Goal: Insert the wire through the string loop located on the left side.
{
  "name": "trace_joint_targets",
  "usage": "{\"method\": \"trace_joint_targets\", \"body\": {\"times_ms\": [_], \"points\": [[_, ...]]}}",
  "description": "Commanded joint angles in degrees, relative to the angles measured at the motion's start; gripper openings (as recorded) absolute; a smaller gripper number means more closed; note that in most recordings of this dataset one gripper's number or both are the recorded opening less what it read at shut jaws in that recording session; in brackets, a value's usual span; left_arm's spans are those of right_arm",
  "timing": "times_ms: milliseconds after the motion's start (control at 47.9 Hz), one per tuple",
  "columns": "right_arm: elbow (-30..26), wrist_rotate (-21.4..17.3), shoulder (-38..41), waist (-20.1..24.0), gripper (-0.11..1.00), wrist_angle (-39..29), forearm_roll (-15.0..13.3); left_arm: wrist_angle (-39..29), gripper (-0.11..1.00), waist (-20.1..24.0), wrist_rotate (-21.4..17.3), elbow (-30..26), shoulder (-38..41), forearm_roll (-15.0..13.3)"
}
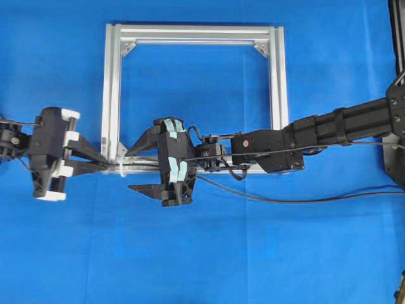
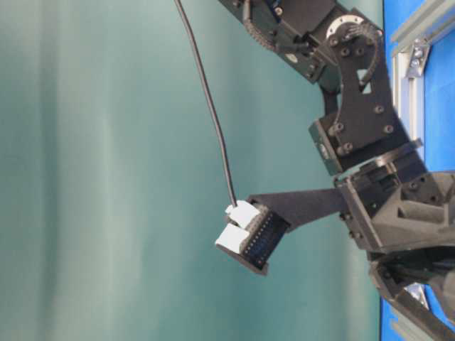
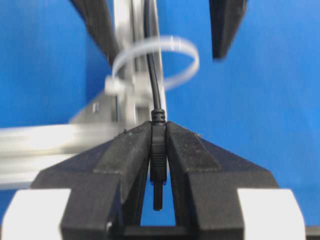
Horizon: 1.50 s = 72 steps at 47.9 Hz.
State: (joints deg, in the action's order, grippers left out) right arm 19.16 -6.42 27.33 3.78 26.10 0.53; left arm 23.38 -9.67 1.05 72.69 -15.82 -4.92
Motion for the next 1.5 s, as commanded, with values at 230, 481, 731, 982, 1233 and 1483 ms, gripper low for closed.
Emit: {"method": "trace_joint_targets", "body": {"times_ms": [230,481,731,982,1233,1483], "points": [[-0.62,-0.09,-2.20,-0.44,0.93,0.18,0.00,-12.92,0.08,0.18,0.00,3.25,-13.18,0.18],[-0.62,-0.09,-2.20,-0.44,0.93,0.44,0.00,-23.73,0.08,0.09,0.18,4.83,-25.58,0.18],[-0.62,-0.09,-2.20,-0.44,0.93,0.44,0.00,-26.72,0.08,0.09,0.18,4.92,-29.97,0.18],[-0.53,-0.09,-2.20,-0.44,0.93,0.53,0.00,-26.63,0.08,0.18,0.18,4.57,-28.65,0.18],[-0.62,-0.09,-2.20,-0.35,0.93,0.53,0.00,-26.19,0.08,1.05,-0.35,4.57,-28.56,0.62],[-0.70,-0.09,-2.20,-0.35,0.93,0.53,0.00,-26.46,0.08,3.08,-0.09,4.66,-28.83,0.62]]}}
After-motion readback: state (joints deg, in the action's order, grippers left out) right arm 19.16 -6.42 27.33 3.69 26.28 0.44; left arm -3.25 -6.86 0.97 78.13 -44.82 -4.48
